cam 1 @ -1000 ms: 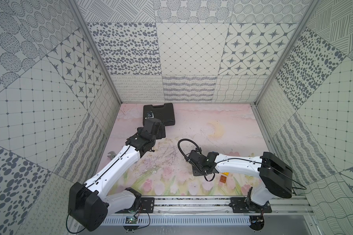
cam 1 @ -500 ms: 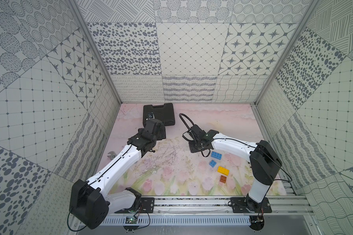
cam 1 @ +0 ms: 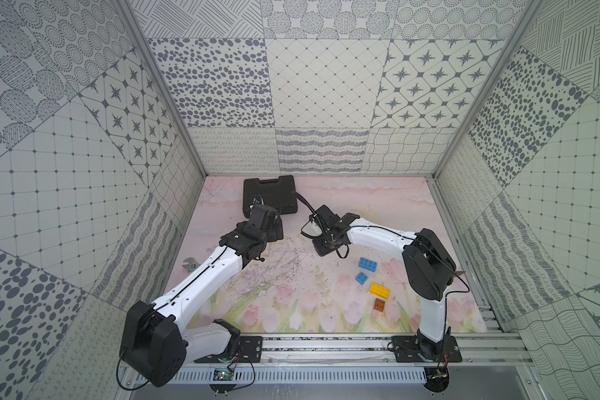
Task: Assemble the letter f with lego
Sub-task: Place the lego brick at the center of the board.
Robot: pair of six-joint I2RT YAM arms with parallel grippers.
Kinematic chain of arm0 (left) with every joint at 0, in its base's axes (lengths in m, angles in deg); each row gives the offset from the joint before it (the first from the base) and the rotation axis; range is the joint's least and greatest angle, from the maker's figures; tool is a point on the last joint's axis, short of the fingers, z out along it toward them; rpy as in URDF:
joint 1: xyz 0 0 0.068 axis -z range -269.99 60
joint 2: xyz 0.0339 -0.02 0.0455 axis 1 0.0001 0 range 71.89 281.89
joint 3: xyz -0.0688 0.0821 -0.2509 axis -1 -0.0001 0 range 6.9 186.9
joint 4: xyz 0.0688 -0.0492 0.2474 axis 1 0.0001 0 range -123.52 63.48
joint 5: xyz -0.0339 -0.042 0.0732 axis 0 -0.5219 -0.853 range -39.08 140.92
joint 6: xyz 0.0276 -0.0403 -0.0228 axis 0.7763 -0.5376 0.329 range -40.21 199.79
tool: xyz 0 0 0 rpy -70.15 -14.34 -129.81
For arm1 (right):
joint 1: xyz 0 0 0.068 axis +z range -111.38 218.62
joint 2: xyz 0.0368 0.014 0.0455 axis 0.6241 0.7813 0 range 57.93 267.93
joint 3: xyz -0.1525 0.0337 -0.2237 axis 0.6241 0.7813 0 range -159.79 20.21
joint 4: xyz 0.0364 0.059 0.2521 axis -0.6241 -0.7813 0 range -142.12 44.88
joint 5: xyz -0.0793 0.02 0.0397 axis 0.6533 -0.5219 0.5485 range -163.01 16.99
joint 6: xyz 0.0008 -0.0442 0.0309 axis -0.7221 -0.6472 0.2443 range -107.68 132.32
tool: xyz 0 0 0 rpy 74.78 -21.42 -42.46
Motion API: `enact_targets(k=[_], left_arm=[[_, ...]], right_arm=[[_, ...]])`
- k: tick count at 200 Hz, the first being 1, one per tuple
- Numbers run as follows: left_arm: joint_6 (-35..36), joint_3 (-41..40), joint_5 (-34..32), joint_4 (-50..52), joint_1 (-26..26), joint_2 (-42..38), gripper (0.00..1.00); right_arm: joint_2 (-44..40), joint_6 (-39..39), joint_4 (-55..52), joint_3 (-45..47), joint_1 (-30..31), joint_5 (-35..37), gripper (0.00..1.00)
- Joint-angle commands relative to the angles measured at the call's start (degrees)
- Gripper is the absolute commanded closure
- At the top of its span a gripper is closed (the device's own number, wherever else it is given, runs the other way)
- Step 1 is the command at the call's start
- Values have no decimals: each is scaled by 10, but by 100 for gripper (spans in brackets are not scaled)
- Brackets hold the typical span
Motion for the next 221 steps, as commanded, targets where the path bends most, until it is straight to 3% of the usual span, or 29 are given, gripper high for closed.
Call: enact_targets(k=[1,62,109,167,221], left_arm=[[-24,-21,14,-35,1,-5,1],[-37,-44,24,-53,1,-4,1],[-37,-50,19,-58,2,-4,1],[-37,-46,17,-56,1,4,1],[-35,-47,53,-63,1,10,1]], right_arm=[[14,-54,-3,-19,-5,-11,70],[49,-146,-17,-41,-11,-23,69],[74,-160,-31,-65,-13,-3,65],[56,-141,-26,-71,-20,5,33],[-86,-103,-39,-2,-37,8,27]])
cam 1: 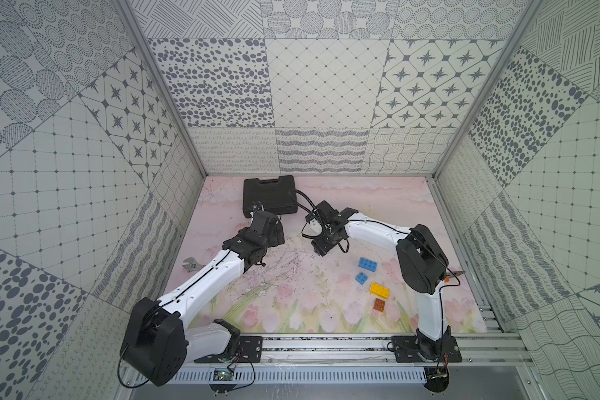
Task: Assemble the letter f with lego
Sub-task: Place the lego brick at the center of the board, then pick up the lego brick from the center of the board.
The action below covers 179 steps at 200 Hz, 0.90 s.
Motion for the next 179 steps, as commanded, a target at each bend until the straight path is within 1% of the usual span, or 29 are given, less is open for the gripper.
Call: enact_targets(k=[1,19,38,53,83,96,109,141,152,179], left_arm=[[-4,1,40,-22,1,8,1],[-2,-16,100,-56,2,15,1],[-11,-36,127,-84,2,23,1],[-13,-50,136,-98,2,25,1],[-4,-93,172,-149,2,20,1],[-3,-114,179,-174,3,13,1],[0,-127,185,-192,2,8,1],[3,-132,189,-199,3,6,1],[4,-130,187,-196,2,7,1],[4,-128,189,-195,3,7,1]], right_arm=[[-95,27,-8,34,-7,6,27],[-147,50,-16,82,-8,18,26],[-196,77,-21,136,-8,25,27],[-225,100,-29,178,-8,36,27],[-255,136,-45,238,-7,30,32],[-266,148,-44,260,-6,37,32],[-275,157,-43,278,-5,42,29],[-289,159,-43,304,-6,50,27],[-289,154,-43,309,-6,43,28],[-282,154,-39,318,-4,27,33]])
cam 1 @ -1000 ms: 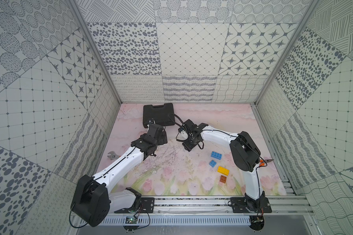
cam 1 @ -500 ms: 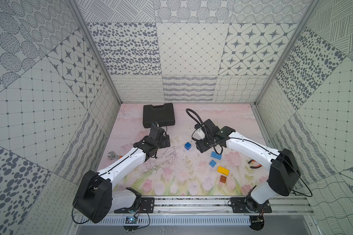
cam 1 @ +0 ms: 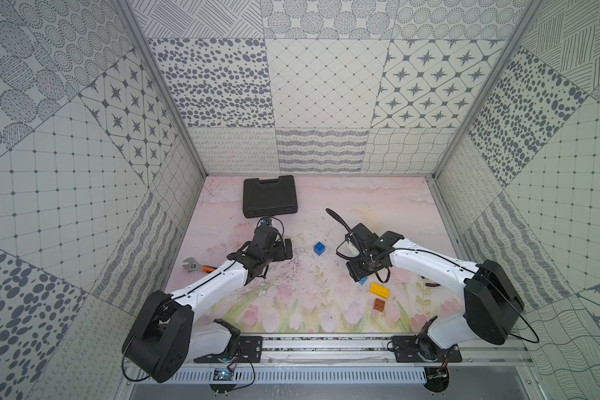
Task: Assemble the letter f with lego
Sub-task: Pick up the lego brick from the center of the board.
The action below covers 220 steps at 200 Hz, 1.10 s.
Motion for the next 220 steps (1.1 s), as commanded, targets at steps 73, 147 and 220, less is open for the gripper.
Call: enact_targets(k=[73,147,220], left_arm=[[43,-11,109,-90,9,-2,2],[103,-41,191,-138,48,-13,3],[104,-50,180,-135,51,-21,3]], right_arm=[[20,31,26,28,3,-16,38],[43,38,42,41,1,-23,37],[47,45,39,45,1,-22,48]])
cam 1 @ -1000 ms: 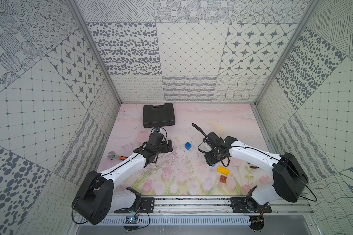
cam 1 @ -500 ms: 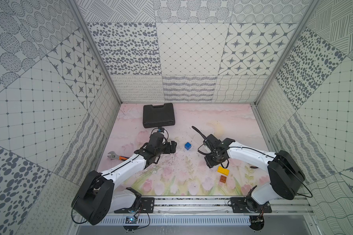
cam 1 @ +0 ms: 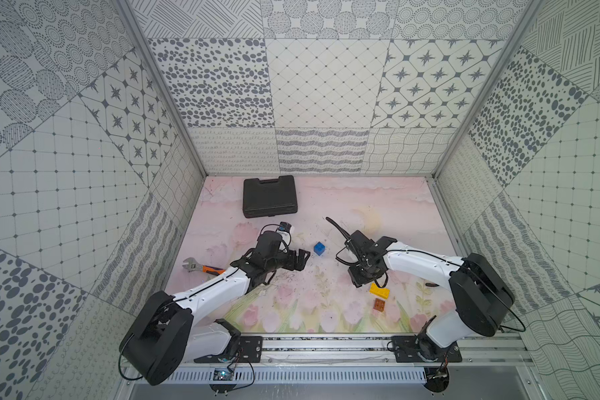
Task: Assemble the letter f with lego
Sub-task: Pick up the lego brick from the center of the board.
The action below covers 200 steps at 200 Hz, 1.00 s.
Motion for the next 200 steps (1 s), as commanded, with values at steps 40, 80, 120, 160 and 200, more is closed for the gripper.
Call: enact_targets(k=[40,80,120,160,200], left_arm=[[22,-7,27,-31,3,-10,3],[21,-14,27,-35,4,-6,3],[21,-18,26,-44,6,2,4],[24,-31,20,-65,10,7,5],[26,-45,-2,-86,17,10,8]], right_arm=[[18,7,6,2,1,-5,53],[21,7,7,2,1,-4,56],[30,6,8,-2,1,-9,65],[25,-4,-4,-32,1,-11,70],[46,-39,-34,-134,-4,-14,70]])
